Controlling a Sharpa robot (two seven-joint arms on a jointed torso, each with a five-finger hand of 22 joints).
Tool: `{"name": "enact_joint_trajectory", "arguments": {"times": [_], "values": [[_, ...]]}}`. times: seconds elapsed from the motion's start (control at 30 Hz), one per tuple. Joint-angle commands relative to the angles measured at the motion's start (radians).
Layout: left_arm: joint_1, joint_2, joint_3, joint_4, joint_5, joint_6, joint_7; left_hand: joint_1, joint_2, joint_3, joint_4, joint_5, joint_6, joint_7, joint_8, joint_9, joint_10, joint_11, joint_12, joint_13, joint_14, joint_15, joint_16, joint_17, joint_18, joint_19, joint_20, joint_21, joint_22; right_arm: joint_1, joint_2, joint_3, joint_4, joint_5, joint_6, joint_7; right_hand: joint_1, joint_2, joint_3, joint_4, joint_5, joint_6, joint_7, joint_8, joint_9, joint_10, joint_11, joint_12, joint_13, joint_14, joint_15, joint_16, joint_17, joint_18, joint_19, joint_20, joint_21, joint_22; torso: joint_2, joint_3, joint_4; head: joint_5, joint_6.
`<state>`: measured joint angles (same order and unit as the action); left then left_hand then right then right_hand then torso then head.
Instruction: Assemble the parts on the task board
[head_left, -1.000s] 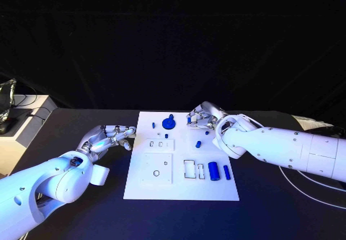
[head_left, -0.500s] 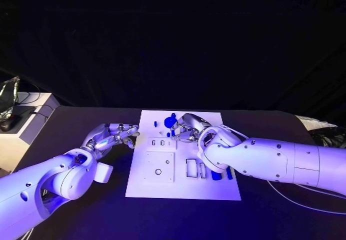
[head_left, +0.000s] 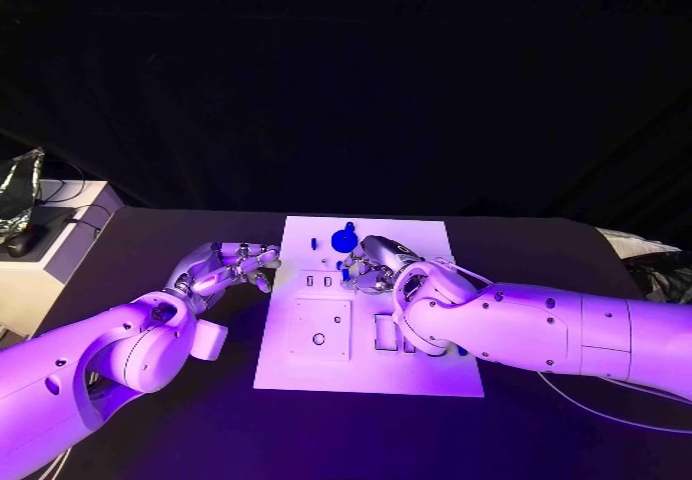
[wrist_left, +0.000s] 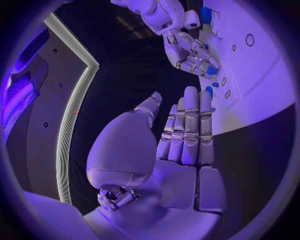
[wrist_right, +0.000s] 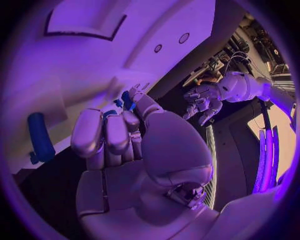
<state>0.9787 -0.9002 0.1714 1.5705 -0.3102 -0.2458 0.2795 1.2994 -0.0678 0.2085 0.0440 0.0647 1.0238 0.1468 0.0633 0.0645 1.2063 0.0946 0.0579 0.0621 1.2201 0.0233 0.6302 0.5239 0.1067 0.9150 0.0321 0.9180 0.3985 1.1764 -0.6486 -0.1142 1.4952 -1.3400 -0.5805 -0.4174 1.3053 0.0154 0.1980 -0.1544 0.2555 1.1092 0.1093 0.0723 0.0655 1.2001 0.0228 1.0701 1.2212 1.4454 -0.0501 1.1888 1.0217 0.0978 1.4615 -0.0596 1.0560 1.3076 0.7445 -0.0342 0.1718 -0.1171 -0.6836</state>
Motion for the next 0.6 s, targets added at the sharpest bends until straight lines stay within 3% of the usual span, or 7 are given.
{"name": "enact_joint_trajectory", "arguments": {"times": [0.03,0.6], "values": [[0.000,0.001,0.001,0.001,0.005,0.019,0.004,-0.001,0.010,0.001,-0.005,-0.006,0.005,0.004,0.001,0.001,-0.006,0.000,0.006,0.001,-0.004,0.000,0.001,-0.001,0.006,-0.008,-0.002,0.005,-0.001,-0.003,0.002,0.000,-0.002,-0.043,0.013,-0.017,-0.005,-0.008,0.005,0.002,0.006,0.016,0.010,0.003,0.001,0.002,-0.008,-0.002,0.000,0.000,-0.007,-0.002,-0.002,-0.002,0.054,-0.010,-0.004,0.140,0.000,0.0005,-0.0011,0.001,-0.001],[-0.002,0.000,0.001,0.001,0.005,0.020,0.003,-0.001,0.011,-0.001,-0.004,-0.006,0.004,0.004,0.001,0.001,-0.007,0.000,0.006,0.001,-0.004,0.000,0.002,0.000,0.005,-0.008,-0.002,0.006,-0.003,-0.011,0.009,0.000,-0.017,-0.059,0.023,-0.029,-0.014,-0.016,0.000,0.009,0.007,0.015,0.009,0.003,0.001,0.002,-0.008,-0.002,-0.001,-0.001,-0.007,-0.002,-0.004,-0.002,0.054,-0.010,-0.005,0.140,0.000,-0.0002,-0.0023,0.000,-0.002]]}}
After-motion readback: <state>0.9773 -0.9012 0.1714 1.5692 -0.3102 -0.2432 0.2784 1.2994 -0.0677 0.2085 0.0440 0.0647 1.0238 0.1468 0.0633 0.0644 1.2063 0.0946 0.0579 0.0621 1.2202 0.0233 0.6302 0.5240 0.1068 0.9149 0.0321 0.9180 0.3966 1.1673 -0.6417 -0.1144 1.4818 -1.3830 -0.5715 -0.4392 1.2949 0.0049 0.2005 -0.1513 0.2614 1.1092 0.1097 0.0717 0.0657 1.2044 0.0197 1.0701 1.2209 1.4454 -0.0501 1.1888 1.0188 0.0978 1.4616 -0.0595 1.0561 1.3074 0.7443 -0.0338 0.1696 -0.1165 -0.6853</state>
